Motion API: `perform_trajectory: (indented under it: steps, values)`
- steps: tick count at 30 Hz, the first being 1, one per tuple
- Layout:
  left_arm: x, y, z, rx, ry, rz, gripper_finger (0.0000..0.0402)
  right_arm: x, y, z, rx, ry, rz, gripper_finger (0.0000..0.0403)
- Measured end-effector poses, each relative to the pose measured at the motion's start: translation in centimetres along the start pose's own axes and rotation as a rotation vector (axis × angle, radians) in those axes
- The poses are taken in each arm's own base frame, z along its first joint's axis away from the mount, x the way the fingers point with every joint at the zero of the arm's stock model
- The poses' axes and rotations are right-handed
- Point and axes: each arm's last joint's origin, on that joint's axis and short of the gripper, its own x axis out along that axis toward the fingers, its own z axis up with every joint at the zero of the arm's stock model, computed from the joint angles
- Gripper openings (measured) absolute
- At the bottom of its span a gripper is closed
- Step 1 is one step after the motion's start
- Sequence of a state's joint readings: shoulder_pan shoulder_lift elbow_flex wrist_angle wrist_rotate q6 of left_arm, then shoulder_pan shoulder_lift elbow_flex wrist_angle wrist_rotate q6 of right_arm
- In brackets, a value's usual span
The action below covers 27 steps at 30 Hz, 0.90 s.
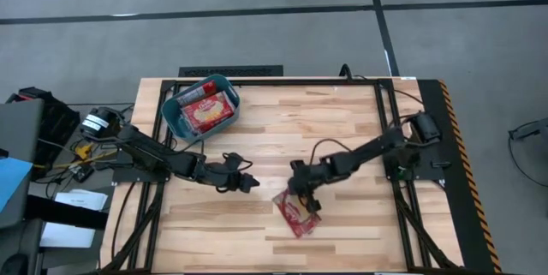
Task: Sort popcorn bags into baskets
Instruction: Put the popcorn bag into the green bin
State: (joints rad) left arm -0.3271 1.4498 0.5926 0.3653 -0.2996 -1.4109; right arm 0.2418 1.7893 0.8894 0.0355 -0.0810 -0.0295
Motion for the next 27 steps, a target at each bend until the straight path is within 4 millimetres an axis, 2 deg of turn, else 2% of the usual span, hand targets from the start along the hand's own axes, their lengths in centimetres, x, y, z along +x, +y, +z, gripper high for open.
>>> perform_trajectory:
  steps: [4,7,11,14,19,23,27]
  values:
    - [0.0,0.0,0.1,0.001,-0.048,0.008,0.0087,-0.2,-2.2,0.3,-0.011,-0.045,-0.004,0.0015]
    - [0.0,0.0,0.2,0.001,-0.073,0.012,0.0087,-1.0,-2.6,0.6,0.014,-0.065,0.033,0.0009]
    - [0.0,0.0,0.2,0.001,-0.073,0.013,0.0087,-3.1,-0.6,1.9,0.051,-0.117,0.053,0.0012]
    - [0.0,0.2,0.2,0.007,-0.081,0.031,0.0087,-3.2,1.6,1.9,0.074,-0.106,0.027,0.0018]
    - [0.0,0.7,0.3,0.045,-0.140,0.086,0.0094,-1.5,4.6,0.7,0.082,-0.029,-0.005,0.0016]
    - [0.1,1.1,0.4,0.089,-0.143,0.119,0.0125,0.3,5.5,-0.6,0.166,0.036,-0.004,0.0011]
    - [0.1,1.0,0.4,0.114,-0.137,0.117,0.0171,1.2,5.7,-0.9,0.196,0.040,-0.008,0.0018]
